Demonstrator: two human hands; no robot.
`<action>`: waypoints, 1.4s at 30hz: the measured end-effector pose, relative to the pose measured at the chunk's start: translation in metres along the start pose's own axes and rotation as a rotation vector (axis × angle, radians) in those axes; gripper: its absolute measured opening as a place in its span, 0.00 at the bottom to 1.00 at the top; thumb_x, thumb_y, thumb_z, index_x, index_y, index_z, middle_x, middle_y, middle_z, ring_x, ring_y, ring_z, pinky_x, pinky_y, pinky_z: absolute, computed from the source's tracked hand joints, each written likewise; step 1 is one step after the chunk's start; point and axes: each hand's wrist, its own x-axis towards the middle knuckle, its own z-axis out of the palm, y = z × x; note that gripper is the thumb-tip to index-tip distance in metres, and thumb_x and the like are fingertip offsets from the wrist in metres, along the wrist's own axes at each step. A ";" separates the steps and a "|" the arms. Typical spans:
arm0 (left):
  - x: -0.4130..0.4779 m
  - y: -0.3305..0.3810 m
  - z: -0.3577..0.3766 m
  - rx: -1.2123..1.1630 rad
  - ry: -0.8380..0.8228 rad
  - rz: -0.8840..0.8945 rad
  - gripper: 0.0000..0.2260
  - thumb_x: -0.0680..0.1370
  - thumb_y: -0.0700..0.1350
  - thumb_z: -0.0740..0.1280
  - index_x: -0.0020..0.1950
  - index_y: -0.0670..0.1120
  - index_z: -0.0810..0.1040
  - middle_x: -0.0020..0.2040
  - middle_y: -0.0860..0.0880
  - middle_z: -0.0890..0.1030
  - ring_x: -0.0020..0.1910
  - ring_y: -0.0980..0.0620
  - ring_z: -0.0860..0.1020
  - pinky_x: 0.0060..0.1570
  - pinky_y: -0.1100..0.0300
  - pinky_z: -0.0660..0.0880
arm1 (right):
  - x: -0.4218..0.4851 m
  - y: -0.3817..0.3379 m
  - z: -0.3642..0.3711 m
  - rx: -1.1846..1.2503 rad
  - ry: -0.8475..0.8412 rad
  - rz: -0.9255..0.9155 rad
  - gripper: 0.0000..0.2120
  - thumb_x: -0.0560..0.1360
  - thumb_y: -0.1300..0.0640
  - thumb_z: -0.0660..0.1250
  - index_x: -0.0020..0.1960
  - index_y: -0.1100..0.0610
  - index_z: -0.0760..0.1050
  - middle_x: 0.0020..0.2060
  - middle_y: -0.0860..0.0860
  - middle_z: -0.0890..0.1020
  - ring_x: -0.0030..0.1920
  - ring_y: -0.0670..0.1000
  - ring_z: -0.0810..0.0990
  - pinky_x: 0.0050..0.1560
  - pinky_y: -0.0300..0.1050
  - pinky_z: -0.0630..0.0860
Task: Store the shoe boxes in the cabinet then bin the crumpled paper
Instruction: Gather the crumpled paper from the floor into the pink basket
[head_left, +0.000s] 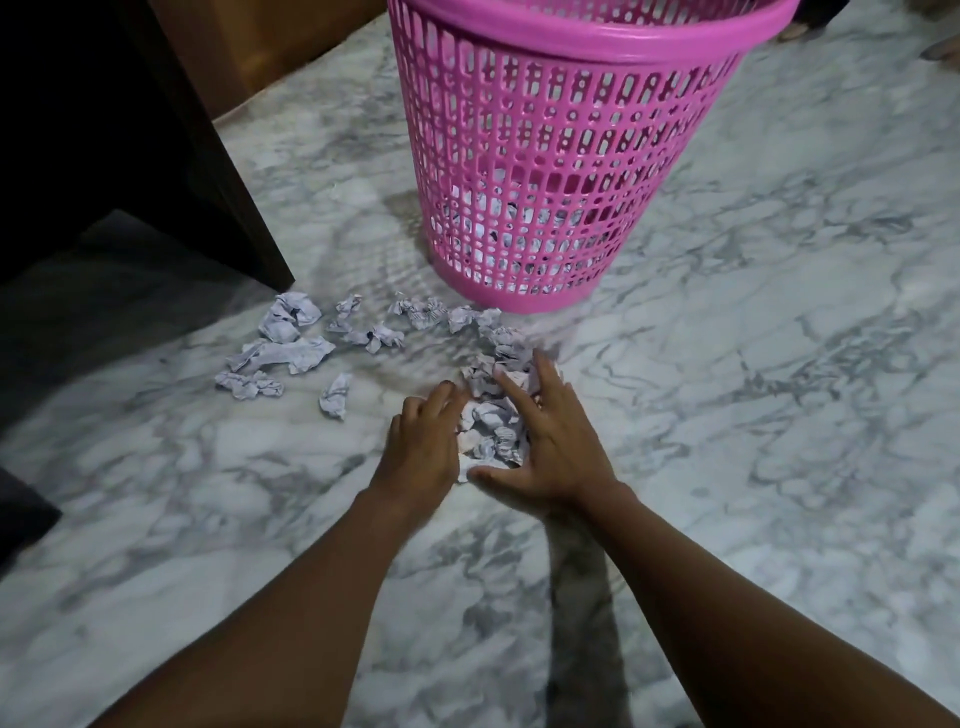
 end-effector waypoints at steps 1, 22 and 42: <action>-0.001 -0.001 0.001 0.000 0.009 0.015 0.26 0.76 0.36 0.59 0.73 0.49 0.67 0.72 0.51 0.65 0.58 0.44 0.68 0.57 0.50 0.69 | 0.004 0.000 0.001 0.001 0.008 -0.024 0.54 0.61 0.25 0.70 0.80 0.45 0.55 0.81 0.59 0.47 0.80 0.60 0.48 0.76 0.61 0.58; -0.014 -0.027 -0.003 -0.250 0.464 -0.141 0.16 0.81 0.55 0.57 0.52 0.44 0.75 0.46 0.46 0.78 0.45 0.44 0.76 0.45 0.49 0.75 | 0.019 -0.032 0.027 0.025 0.124 -0.142 0.09 0.68 0.47 0.73 0.45 0.50 0.82 0.39 0.49 0.80 0.38 0.55 0.77 0.36 0.42 0.67; 0.034 -0.118 -0.032 0.094 0.413 -0.374 0.31 0.74 0.69 0.55 0.73 0.55 0.67 0.71 0.46 0.70 0.69 0.45 0.67 0.67 0.46 0.60 | 0.098 -0.002 0.014 0.017 0.010 0.075 0.25 0.74 0.38 0.67 0.68 0.46 0.77 0.68 0.46 0.77 0.66 0.51 0.76 0.63 0.43 0.73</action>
